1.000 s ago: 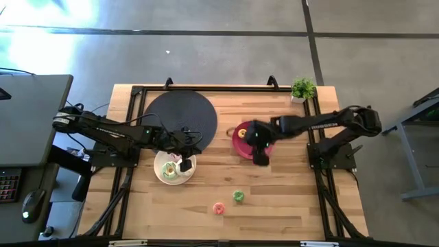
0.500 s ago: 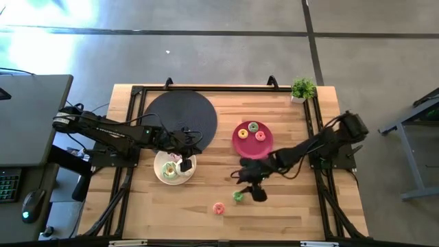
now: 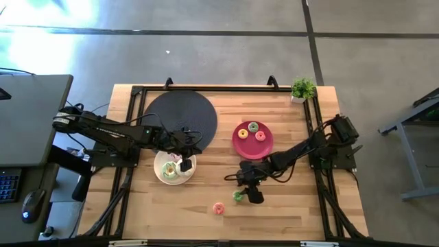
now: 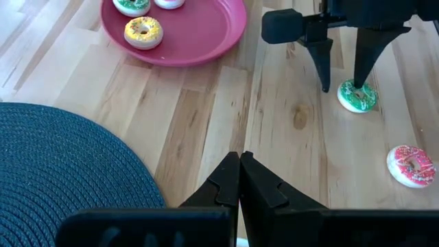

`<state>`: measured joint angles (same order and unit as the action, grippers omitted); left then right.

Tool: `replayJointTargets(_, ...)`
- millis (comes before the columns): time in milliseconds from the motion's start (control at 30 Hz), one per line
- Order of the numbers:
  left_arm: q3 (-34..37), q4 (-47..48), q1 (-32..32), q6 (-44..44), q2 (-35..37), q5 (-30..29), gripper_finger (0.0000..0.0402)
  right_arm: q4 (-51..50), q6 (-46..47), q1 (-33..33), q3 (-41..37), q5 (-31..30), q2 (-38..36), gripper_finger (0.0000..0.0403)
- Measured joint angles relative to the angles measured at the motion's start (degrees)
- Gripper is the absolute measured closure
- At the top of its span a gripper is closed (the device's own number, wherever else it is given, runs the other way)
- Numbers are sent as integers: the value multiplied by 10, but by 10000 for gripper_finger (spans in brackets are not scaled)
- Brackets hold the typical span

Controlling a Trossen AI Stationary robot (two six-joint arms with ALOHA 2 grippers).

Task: Pick & Place donuts
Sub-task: Put the small green donut on the red plate

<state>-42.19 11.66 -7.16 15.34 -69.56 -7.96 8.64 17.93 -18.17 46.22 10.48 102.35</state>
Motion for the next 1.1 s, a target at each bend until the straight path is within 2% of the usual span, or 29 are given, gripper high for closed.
replayJointTargets(133,0,0,0,0,0,0,401,7,44,1,0,22,0,260)
replayJointTargets(267,0,0,0,0,0,0,401,14,38,-7,0,16,0,277)
replayJointTargets(367,0,0,0,0,0,0,401,6,39,-12,0,-3,0,281)
replayJointTargets(733,0,0,0,0,0,0,401,2,49,-11,0,-6,0,290)
replayJointTargets(867,0,0,0,0,0,0,401,2,73,-11,0,-6,0,322)
replayJointTargets(1033,0,0,0,0,0,0,401,3,77,-11,0,-6,0,388)
replayJointTargets(1100,0,0,0,0,0,0,401,9,82,-11,0,-3,0,395)
